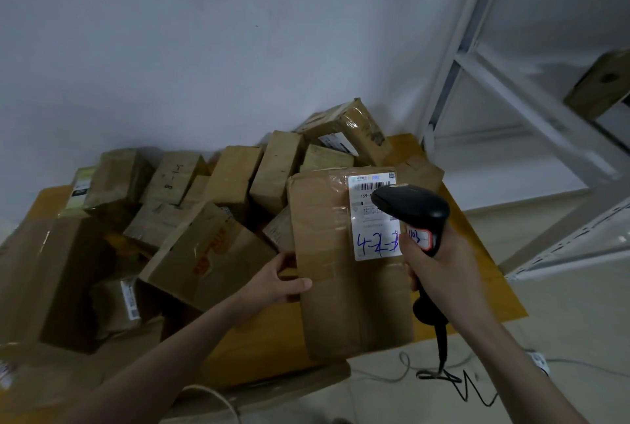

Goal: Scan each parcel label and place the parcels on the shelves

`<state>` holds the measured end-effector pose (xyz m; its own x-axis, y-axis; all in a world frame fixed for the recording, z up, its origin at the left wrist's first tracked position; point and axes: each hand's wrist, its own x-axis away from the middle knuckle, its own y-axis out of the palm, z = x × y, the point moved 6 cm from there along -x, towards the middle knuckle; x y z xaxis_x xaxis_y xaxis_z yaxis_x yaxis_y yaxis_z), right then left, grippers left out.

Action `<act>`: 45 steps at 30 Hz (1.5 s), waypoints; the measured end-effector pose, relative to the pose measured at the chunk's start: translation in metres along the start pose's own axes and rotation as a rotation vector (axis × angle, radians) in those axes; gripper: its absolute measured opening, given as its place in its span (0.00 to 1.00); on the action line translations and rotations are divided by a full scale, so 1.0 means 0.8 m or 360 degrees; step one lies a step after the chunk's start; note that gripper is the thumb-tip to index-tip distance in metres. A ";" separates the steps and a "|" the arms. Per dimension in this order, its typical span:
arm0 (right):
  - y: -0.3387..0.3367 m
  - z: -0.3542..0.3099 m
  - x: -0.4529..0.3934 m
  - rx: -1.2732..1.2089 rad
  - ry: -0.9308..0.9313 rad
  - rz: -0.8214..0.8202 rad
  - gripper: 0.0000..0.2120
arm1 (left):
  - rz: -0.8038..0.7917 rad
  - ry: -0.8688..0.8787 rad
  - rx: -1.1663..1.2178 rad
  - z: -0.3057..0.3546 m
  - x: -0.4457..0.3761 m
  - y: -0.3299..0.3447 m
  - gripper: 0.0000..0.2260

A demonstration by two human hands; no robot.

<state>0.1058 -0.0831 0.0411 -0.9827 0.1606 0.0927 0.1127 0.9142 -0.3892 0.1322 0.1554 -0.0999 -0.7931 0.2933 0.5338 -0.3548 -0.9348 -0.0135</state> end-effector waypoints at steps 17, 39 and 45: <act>-0.042 0.257 -0.106 0.0072 0.0634 0.0009 0.14 | -0.0023 0.0098 0.0062 0.001 0.016 0.013 0.40; -0.010 0.291 -0.138 0.0804 0.0544 0.0282 0.29 | 0.0034 0.0061 0.0080 0.006 0.029 -0.006 0.32; 0.009 0.141 -0.068 -0.0482 0.0301 -0.0334 0.33 | -0.0077 0.0072 0.0092 0.020 0.034 0.002 0.24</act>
<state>0.1432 -0.1269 -0.0701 -0.9476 -0.0010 0.3194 -0.0210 0.9980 -0.0590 0.1180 0.1584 -0.0717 -0.7977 0.3459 0.4939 -0.3652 -0.9290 0.0607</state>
